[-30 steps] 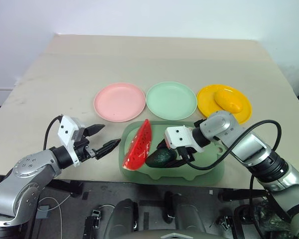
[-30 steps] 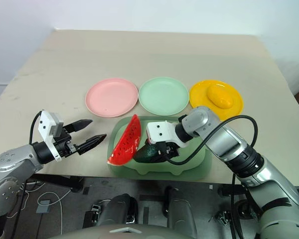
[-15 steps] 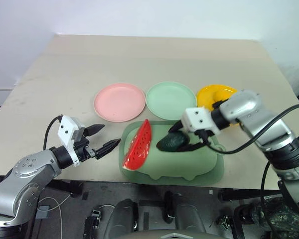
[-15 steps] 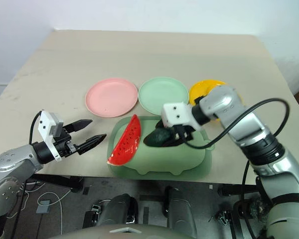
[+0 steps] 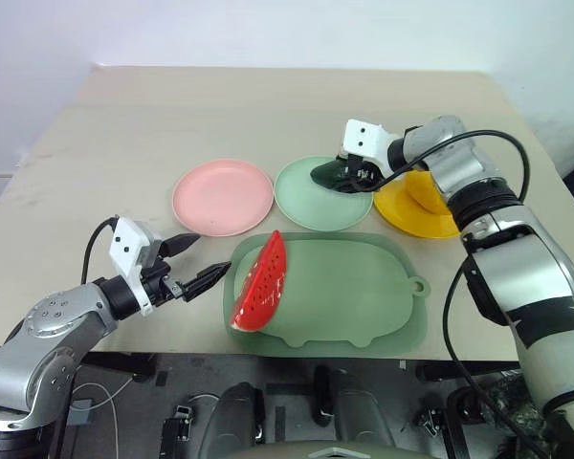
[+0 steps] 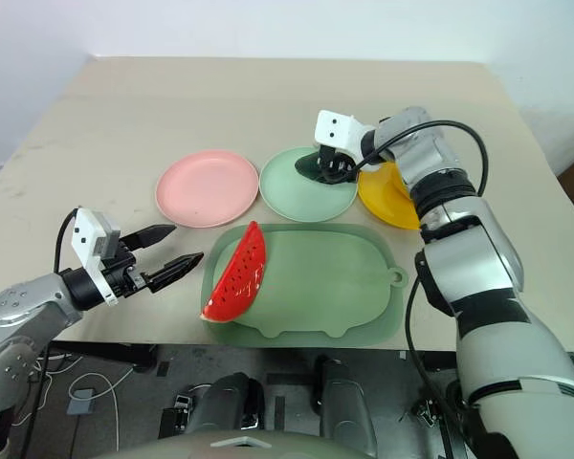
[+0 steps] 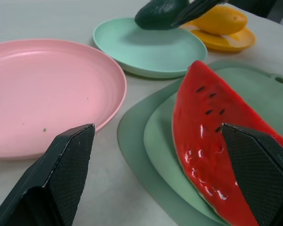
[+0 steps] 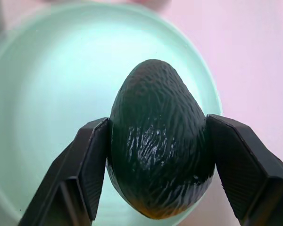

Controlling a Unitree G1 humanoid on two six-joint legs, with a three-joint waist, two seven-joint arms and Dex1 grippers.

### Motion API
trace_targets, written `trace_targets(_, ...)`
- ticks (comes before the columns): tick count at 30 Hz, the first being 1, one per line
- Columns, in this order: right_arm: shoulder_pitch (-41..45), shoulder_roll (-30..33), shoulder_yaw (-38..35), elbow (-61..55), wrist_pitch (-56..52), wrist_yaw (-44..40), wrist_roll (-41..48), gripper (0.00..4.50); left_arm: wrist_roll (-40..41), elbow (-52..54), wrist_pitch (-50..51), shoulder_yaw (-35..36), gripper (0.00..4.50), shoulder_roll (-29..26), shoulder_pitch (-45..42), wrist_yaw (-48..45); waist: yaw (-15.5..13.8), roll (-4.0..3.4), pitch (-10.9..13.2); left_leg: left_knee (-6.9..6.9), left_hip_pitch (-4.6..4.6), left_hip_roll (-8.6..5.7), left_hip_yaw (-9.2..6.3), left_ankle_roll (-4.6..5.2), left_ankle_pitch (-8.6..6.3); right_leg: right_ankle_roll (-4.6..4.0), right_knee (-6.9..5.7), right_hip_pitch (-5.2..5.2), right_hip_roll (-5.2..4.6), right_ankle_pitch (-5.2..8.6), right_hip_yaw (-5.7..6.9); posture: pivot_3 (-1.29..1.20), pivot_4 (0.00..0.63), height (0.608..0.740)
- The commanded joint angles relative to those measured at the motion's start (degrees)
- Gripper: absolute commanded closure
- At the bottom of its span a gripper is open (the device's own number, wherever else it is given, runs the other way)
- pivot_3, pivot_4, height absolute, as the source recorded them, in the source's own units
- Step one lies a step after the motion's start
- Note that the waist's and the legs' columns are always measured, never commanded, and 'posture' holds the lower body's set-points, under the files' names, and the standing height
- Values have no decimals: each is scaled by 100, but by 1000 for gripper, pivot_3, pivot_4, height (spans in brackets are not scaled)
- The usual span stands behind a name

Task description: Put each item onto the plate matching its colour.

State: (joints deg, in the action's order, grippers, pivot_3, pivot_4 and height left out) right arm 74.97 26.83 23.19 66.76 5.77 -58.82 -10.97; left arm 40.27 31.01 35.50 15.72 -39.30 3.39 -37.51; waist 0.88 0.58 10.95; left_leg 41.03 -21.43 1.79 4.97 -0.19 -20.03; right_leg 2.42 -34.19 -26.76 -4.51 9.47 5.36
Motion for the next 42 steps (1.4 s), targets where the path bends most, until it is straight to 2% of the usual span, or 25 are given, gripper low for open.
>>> trace_targets(1, 320, -41, -181, 275, 323, 35, -118, 1182, 62, 289, -57, 256, 0, -60, 60, 31, 3, -1, 1, -1, 0, 1, -2, 0, 0, 0, 0, 0, -1, 0, 0, 0, 150, 740)
trace_targets(5, 300, -51, -292, 386, 432, 43, -165, 15, 132, 358, 10, 376, 0, -121, 78, 36, 6, -2, 1, 2, 7, 2, -5, -3, 2, 0, 1, 0, -1, 0, -1, 0, 150, 740)
trace_targets(9, 193, 98, -535, 151, 834, 151, -97, 15, 540, 389, 269, 583, 0, -200, -101, 73, 9, -3, 2, 1, 9, 2, -10, -10, 6, -2, -5, 0, 0, 1, -1, 0, 150, 740)
trace_targets(12, 58, 290, -775, -132, 1162, 262, -4, 15, 1291, 465, 749, 851, 0, -329, -339, 239, -2, -3, 2, 1, 6, 2, -13, -10, 6, -1, -4, -1, -1, 0, -1, 0, 150, 740)
trace_targets(16, -468, 781, -1325, -1170, 1481, -219, 567, 15, 2191, 813, 1414, 792, 0, -770, -926, 682, -35, 0, 3, 3, 2, 2, -27, -10, 6, 0, 0, 6, -5, 0, 6, 0, 150, 740)
trace_targets(18, -808, 950, -1504, -1820, 1325, -432, 822, 15, 2316, 937, 1713, 547, 0, -927, -1243, 1096, -16, 0, 3, 2, 6, 1, -26, -9, 5, 1, 0, 10, -8, 0, 5, 0, 150, 740)
trace_targets(21, -1625, 1234, -1807, -3396, 533, -790, 1414, 15, 2659, 1136, 2429, -156, 0, -1165, -1843, 1685, -29, 0, 3, 1, 13, 1, -29, -13, 7, 1, -1, 16, -2, 0, 5, 0, 150, 740)
trace_targets(25, -2631, 1434, -2062, -5242, -478, -770, 1929, 15, 2467, 1042, 3266, -1085, 0, -1103, -2377, 2492, -13, 0, 3, 1, 19, 2, -26, -17, 9, 1, -4, 17, -2, 0, 2, 0, 150, 740)
trace_targets(29, -3265, 1497, -2247, -6519, -1366, -600, 2354, 15, 2345, 860, 3666, -1630, 0, -639, -2569, 3039, -30, 0, 3, 2, 20, -1, -24, -19, 10, 1, -5, 15, 1, 0, 0, 0, 150, 740)
trace_targets(33, -3824, 1679, -2346, -7505, -2085, -589, 2735, 15, 1860, 598, 3934, -2152, 0, -271, -2706, 3309, -63, 2, 2, 4, 19, -9, -25, -18, 10, 1, -3, 17, 1, 0, 2, 0, 150, 740)
trace_targets(37, -4217, 1772, -2369, -8103, -2502, -492, 2930, 15, 1459, 292, 4095, -2250, 0, 3, -2837, 3438, -145, 4, 2, 8, 19, -13, -25, -17, 10, 0, 1, 20, 1, 0, 2, 0, 150, 740)
trace_targets(38, -4292, 1779, -2358, -8214, -2574, -464, 2970, 0, 1351, 257, 4107, -2277, 388, 11, -2857, 3426, -156, 5, 2, 8, 20, -13, -25, -17, 10, 0, 1, 20, 2, 0, 1, 0, 150, 740)
trace_targets(40, -4442, 1767, -2347, -8404, -2714, -406, 3047, 0, 1234, 275, 4096, -2312, 855, 18, -2859, 3336, -158, 5, 2, 8, 21, -13, -26, -17, 10, 0, 1, 22, 3, 1, 2, 0, 150, 740)
trace_targets(42, -4610, 1779, -2308, -8553, -2823, -364, 3079, 0, 1177, 332, 4058, -2294, 926, 63, -2850, 3242, -159, 5, 2, 8, 25, -13, -26, -17, 10, 0, 1, 25, 3, 1, 1, 0, 150, 740)
